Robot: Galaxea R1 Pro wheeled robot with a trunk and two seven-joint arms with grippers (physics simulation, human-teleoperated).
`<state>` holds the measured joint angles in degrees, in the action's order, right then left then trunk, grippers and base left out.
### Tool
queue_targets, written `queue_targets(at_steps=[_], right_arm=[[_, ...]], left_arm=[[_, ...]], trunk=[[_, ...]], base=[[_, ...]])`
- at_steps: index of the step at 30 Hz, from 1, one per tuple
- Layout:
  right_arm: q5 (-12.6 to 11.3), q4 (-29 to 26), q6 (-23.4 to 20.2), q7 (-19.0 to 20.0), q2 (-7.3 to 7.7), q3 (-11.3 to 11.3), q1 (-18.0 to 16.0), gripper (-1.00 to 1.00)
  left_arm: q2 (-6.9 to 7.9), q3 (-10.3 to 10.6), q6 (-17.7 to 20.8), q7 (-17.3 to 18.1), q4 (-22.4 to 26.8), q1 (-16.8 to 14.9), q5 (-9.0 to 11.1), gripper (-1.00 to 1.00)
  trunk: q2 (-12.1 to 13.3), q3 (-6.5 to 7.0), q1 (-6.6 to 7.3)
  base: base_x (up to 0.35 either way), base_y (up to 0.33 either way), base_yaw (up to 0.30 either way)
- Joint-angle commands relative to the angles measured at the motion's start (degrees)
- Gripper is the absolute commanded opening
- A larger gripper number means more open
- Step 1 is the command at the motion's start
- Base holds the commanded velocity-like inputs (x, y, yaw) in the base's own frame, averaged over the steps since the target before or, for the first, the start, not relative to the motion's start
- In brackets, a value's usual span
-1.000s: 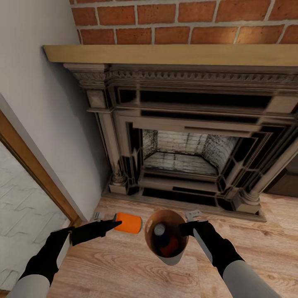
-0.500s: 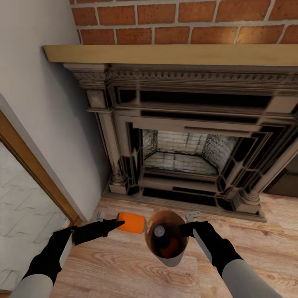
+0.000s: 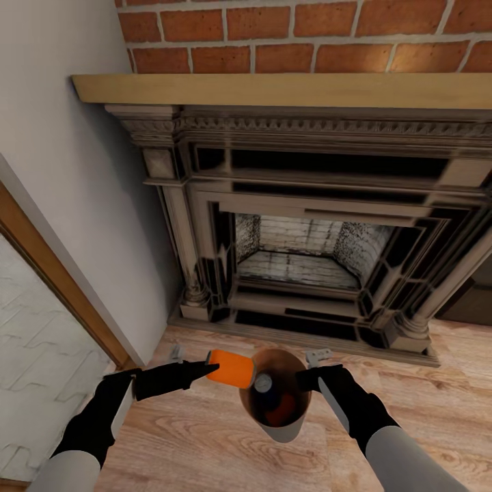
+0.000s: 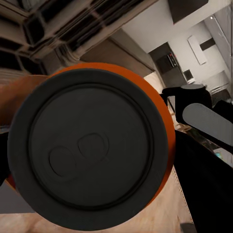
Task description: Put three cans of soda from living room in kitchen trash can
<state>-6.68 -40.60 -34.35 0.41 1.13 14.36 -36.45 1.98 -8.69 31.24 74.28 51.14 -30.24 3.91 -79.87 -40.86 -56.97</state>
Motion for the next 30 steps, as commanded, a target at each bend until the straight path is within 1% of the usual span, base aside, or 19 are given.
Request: queue_targets(at_steps=[1,4,8,13,17,30], right_arm=[[-0.5,0.0,0.0,0.3,-0.02,0.0,0.0,-1.00],[-0.5,0.0,0.0,0.3,-0.05,0.0,0.0,-1.00],[-0.5,0.0,0.1,0.3,-0.12,0.0,0.0,-1.00],[-0.5,0.0,0.1,0.3,-0.12,0.0,0.0,-1.00],[-0.5,0.0,0.1,0.3,-0.15,0.0,0.0,-1.00],[-0.5,0.0,0.1,0.3,-0.16,0.1,0.0,-1.00]], left_arm=[[-0.09,0.0,-0.1,-0.1,0.0,0.0,0.0,-1.00],[-0.31,0.3,-0.1,-0.1,0.1,0.0,0.0,-1.00],[-0.57,1.5,0.0,-0.1,0.1,0.0,0.0,-1.00],[-1.80,2.3,0.0,-0.2,0.1,0.0,-0.2,-1.00],[-2.33,3.0,0.0,-0.4,0.2,0.0,-0.2,-1.00],[-2.90,3.6,0.1,-0.9,0.0,0.0,-0.5,-1.00]], trunk=[[0.0,0.00,0.00],[0.0,0.00,0.00],[0.0,0.00,0.00],[0.0,0.00,0.00],[0.0,0.00,0.00],[0.0,0.00,0.00]], base=[[0.000,0.000,0.000],[0.000,0.000,0.000],[0.000,0.000,0.000],[0.000,0.000,0.000],[0.000,0.000,0.000],[0.000,0.000,0.000]])
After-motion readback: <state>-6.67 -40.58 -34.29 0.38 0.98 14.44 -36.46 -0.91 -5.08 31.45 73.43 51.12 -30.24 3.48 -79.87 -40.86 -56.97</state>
